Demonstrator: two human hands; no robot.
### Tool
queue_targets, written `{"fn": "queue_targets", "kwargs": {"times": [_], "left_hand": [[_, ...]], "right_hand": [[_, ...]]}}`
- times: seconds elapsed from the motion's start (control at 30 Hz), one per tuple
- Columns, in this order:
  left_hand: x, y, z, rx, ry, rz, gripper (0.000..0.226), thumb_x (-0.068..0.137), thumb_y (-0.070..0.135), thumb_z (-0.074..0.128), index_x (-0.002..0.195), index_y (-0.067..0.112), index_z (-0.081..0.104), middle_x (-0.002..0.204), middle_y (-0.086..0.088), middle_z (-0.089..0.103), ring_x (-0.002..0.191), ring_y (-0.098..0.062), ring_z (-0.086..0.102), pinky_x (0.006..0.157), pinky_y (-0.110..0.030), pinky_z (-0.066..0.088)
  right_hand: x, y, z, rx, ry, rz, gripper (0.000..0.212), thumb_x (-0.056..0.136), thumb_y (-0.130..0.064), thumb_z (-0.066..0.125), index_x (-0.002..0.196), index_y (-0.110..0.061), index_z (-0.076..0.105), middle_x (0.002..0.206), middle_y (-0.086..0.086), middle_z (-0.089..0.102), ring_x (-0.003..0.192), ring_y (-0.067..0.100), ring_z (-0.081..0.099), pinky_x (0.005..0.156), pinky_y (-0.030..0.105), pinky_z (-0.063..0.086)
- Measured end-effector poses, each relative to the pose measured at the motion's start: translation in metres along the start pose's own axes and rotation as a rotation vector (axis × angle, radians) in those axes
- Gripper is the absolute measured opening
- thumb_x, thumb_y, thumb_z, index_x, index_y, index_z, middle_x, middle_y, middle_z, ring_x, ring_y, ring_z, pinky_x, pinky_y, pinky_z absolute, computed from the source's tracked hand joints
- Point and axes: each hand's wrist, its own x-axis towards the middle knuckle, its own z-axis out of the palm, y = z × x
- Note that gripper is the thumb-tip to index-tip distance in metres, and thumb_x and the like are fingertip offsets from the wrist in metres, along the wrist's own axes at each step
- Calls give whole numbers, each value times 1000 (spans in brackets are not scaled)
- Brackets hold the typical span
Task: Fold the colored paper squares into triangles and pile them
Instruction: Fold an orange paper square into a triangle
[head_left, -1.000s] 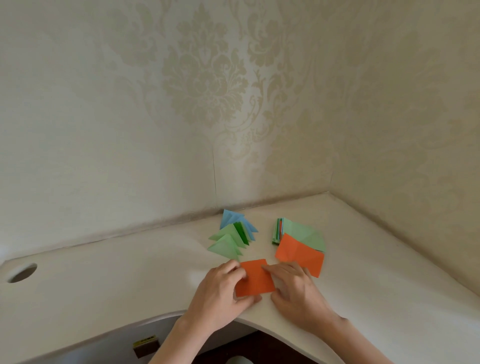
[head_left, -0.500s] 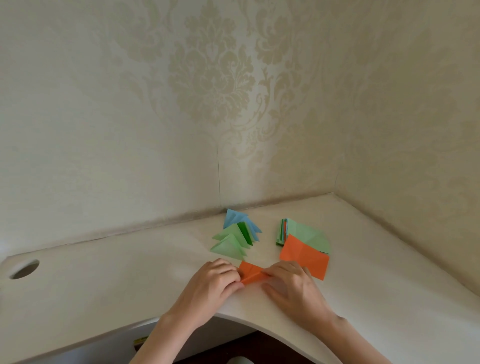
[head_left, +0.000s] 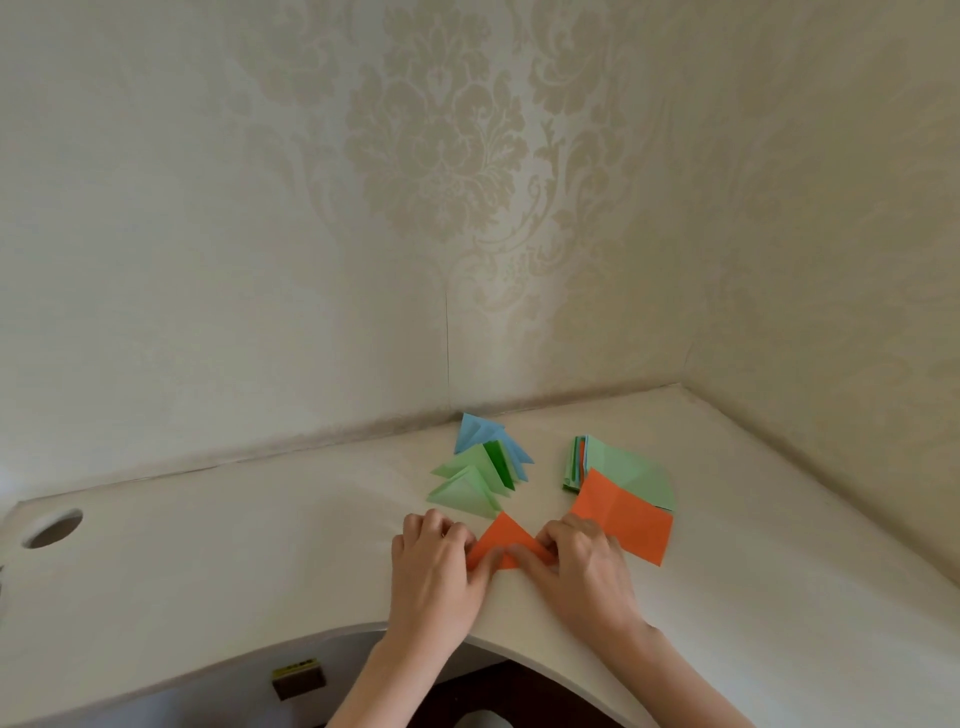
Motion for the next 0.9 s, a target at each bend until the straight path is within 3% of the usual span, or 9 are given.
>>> {"fn": "queue_targets", "kwargs": {"times": [0.1, 0.2, 0.47, 0.7, 0.83, 0.9], "left_hand": [[0, 3, 1, 77, -13, -22, 39, 75, 61, 60, 67, 23, 62, 76, 8, 49, 76, -18, 46, 63, -31, 40], [0, -1, 1, 66, -34, -61, 32, 74, 55, 70, 67, 25, 62, 77, 8, 49, 77, -18, 46, 65, -31, 38], [-1, -16, -11, -54, -54, -104, 25, 75, 46, 74, 69, 28, 58, 79, 12, 46, 81, -16, 46, 69, -31, 34], [-2, -17, -21, -135, -97, -115, 21, 75, 36, 77, 72, 26, 59, 79, 14, 50, 81, -15, 46, 68, -29, 37], [-3, -1, -24, -134, -104, -56, 13, 82, 15, 74, 82, 21, 63, 83, 11, 52, 79, -11, 48, 63, -23, 44], [-5, 13, -23, -101, -94, -27, 9, 86, 15, 69, 92, 19, 63, 87, 9, 53, 78, -8, 46, 62, -18, 40]], "right_hand": [[2, -1, -1, -35, -48, 6, 41, 82, -60, 59, 78, -20, 63, 80, -10, 53, 81, 16, 55, 72, 32, 43], [3, -3, -5, -28, -95, 32, 36, 83, -59, 59, 83, -22, 61, 85, -11, 51, 87, 13, 53, 77, 30, 41], [7, 1, -13, 193, -136, 128, 24, 75, -43, 75, 76, -29, 57, 73, -10, 57, 71, 6, 54, 63, 25, 45], [8, 8, -21, 375, -149, 146, 15, 76, -14, 79, 78, -14, 64, 68, -8, 54, 62, 0, 48, 59, 13, 41], [4, 8, -19, 389, -132, 133, 13, 78, -10, 77, 78, -14, 64, 69, -7, 53, 60, 3, 47, 58, 14, 41], [3, 8, -17, 375, -118, 124, 13, 78, -10, 76, 79, -14, 63, 71, -5, 54, 59, 6, 45, 59, 16, 41]]}}
